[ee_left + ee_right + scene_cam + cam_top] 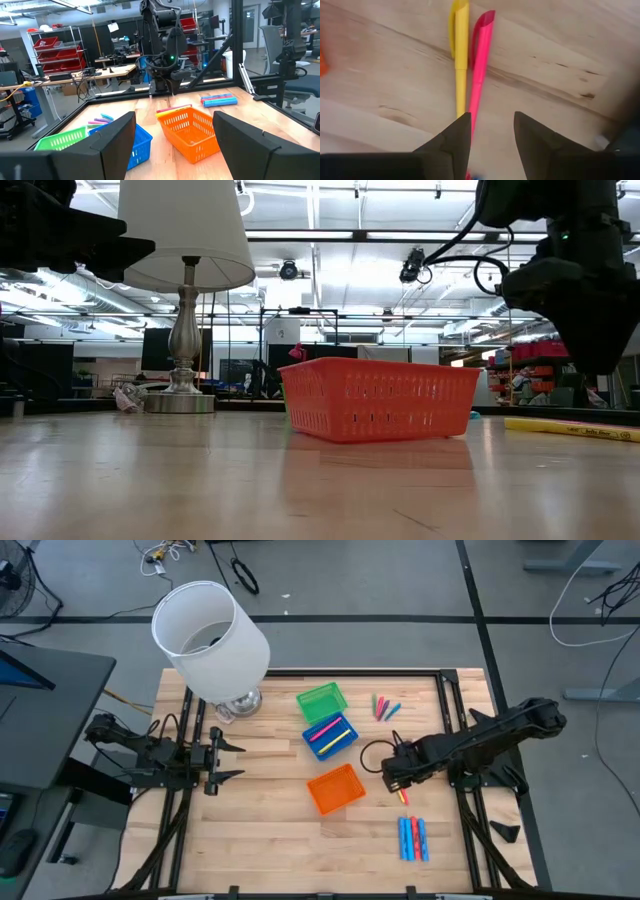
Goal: Pick & Place Markers
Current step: Put the pink pen into the blue bin
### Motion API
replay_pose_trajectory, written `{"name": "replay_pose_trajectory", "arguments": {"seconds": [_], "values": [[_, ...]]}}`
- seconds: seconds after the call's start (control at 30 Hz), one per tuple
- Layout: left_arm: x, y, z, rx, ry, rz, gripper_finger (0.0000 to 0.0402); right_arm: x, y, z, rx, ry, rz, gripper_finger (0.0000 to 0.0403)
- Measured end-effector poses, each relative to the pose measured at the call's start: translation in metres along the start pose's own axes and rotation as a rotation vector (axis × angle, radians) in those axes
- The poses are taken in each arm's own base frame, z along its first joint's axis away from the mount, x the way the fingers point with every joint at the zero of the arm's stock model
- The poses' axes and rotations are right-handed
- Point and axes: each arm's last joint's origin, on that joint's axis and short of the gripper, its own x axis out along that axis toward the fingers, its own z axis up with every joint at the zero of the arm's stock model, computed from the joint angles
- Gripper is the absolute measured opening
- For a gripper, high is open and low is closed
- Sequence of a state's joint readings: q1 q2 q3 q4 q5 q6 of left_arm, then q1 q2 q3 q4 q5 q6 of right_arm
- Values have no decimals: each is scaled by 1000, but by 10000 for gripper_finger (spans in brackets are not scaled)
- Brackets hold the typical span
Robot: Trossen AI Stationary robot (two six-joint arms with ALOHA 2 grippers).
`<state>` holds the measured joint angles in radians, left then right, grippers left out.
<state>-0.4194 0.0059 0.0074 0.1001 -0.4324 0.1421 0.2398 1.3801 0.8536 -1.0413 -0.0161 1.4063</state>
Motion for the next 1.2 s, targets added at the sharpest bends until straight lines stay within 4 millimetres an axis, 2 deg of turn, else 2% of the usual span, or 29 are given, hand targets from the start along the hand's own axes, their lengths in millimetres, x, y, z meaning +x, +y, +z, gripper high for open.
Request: {"name": "replay_pose_trajectory", "arguments": {"seconds": [0.6,0.9,1.2], "values": [[0,0,0,0,0,0,273,25,16,2,-20,-43,-64,149],[0,0,0,0,0,0,273,51,11,-7,-5,-11,-34,149],[0,0,0,0,0,0,273,60,4,-11,19,-2,-32,149]]}}
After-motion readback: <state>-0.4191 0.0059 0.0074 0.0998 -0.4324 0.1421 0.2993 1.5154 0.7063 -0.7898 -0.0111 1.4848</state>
